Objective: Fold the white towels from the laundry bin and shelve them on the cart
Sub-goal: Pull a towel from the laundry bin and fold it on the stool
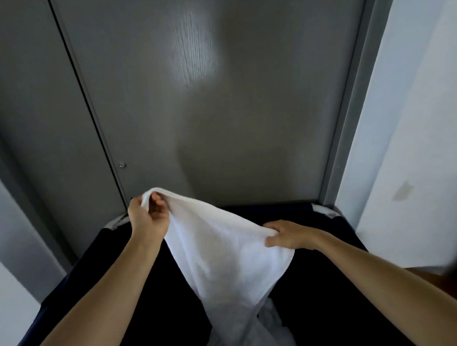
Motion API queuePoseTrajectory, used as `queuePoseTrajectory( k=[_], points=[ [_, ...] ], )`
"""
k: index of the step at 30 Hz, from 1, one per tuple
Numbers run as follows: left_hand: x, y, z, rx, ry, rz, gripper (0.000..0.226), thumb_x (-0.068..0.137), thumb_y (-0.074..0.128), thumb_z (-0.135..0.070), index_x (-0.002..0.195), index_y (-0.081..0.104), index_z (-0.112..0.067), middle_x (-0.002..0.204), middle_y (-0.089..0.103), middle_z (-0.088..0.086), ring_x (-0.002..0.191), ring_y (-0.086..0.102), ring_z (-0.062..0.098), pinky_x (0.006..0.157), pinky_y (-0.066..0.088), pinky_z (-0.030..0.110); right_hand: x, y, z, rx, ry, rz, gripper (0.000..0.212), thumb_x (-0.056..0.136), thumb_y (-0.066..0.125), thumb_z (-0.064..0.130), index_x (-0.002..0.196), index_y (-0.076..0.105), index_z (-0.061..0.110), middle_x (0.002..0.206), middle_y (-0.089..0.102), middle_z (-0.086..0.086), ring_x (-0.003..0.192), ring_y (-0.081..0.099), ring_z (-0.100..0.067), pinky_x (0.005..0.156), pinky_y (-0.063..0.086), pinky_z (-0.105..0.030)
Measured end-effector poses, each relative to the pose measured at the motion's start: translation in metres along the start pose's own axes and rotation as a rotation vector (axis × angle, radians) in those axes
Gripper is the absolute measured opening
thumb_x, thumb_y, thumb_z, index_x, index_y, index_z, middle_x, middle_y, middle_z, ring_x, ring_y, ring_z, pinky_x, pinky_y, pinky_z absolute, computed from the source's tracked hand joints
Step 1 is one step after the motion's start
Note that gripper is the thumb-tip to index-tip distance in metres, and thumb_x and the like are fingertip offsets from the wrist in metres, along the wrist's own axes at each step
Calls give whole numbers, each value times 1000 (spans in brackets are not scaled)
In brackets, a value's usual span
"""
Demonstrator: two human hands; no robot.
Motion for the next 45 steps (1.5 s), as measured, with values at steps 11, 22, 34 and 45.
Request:
queuePoseTrajectory(
  k=[11, 22, 34, 45],
  points=[
    [-36, -42, 102, 1829, 285, 556, 76, 75, 76, -36, 139, 35, -22, 126, 38, -14, 113, 35, 3, 97, 35, 24, 1, 4, 62, 76, -163, -231, 26, 75, 61, 7, 61, 44, 21, 61, 46, 10, 57, 41, -3, 52, 33, -18],
    [-53, -6, 102, 1304, 225, 412, 18, 98, 45, -28, 107, 60, -30, 101, 66, -6, 92, 63, 6, 77, 49, 19, -3, 16, 62, 624, -266, -352, 13, 86, 67, 28, 91, 62, 17, 89, 66, 3, 81, 63, -9, 71, 51, -23],
    [-53, 27, 98, 1005, 129, 287, 22, 99, 43, -35, 114, 55, -24, 101, 59, -7, 106, 56, 14, 96, 45, 31, -8, 44, 29, 342, -297, -537, 14, 83, 68, 14, 78, 55, 14, 78, 50, 6, 63, 47, -1, 60, 37, -14],
    [-47, 43, 77, 875, 107, 233, 14, 98, 42, -42, 98, 51, -32, 93, 59, -10, 91, 58, 10, 77, 48, 28, -7, 32, 37, 105, -494, -688, 21, 85, 59, 7, 106, 62, 4, 114, 46, 5, 97, 47, -3, 80, 38, -12]
  ],
)
Point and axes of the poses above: each hand's wrist, its own x-axis towards the middle knuckle, its own y-axis out of the palm, z = x × y, the point moved 6 cm from there along x, towards the middle knuckle
